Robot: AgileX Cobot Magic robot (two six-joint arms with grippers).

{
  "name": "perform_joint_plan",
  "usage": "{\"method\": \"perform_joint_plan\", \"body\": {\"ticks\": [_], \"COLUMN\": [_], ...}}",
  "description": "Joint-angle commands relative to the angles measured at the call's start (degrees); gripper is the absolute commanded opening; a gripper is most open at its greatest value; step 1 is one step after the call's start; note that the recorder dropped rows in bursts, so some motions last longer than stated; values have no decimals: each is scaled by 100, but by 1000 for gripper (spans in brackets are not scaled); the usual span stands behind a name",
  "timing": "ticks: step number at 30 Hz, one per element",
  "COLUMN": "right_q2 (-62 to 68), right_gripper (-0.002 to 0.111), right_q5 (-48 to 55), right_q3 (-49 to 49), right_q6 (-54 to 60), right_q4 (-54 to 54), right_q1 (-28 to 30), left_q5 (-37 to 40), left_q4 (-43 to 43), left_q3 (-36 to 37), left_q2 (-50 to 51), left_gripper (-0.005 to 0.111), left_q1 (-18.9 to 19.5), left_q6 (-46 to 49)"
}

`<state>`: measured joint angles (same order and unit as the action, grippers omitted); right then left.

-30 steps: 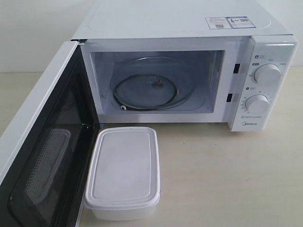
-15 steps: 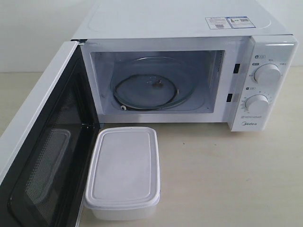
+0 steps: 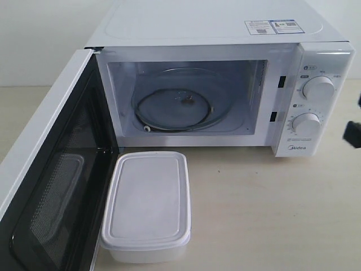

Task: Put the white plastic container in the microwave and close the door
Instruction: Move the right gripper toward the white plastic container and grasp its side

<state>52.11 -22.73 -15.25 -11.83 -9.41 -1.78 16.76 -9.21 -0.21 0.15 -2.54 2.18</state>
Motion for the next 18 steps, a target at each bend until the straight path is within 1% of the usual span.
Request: {"method": "perform_joint_plan", "body": {"ticks": [1, 4, 6, 9, 11, 16, 18], "right_q2": [1288, 2018, 2481, 3150, 3549, 4299, 4439], "right_gripper": [0, 0, 0, 0, 0, 0, 0], "right_q5": [-1945, -3201, -3631, -3758, -3746, -3989, -4135], "right_q3": [-6, -6, -6, -6, -6, -6, -21], "right_q6": [-494, -876, -950, -1095, -1395, -2846, -3621], "right_q4": [-1692, -2363, -2534, -2580, -2678, -2970, -3080], "right_q1": [-22, -22, -22, -22, -22, -22, -22], "left_q5": [18, 18, 18, 18, 18, 18, 18], "left_q4": [11, 11, 11, 11, 11, 11, 11], "left_q3": [21, 21, 21, 21, 21, 21, 21], "left_q2": [-15, -15, -15, -15, -15, -15, -15], "left_gripper": [4, 4, 4, 4, 4, 4, 4], "left_q1": [20, 20, 20, 20, 20, 20, 20], "left_q6": [-26, -26, -26, -26, -26, -26, -26]}}
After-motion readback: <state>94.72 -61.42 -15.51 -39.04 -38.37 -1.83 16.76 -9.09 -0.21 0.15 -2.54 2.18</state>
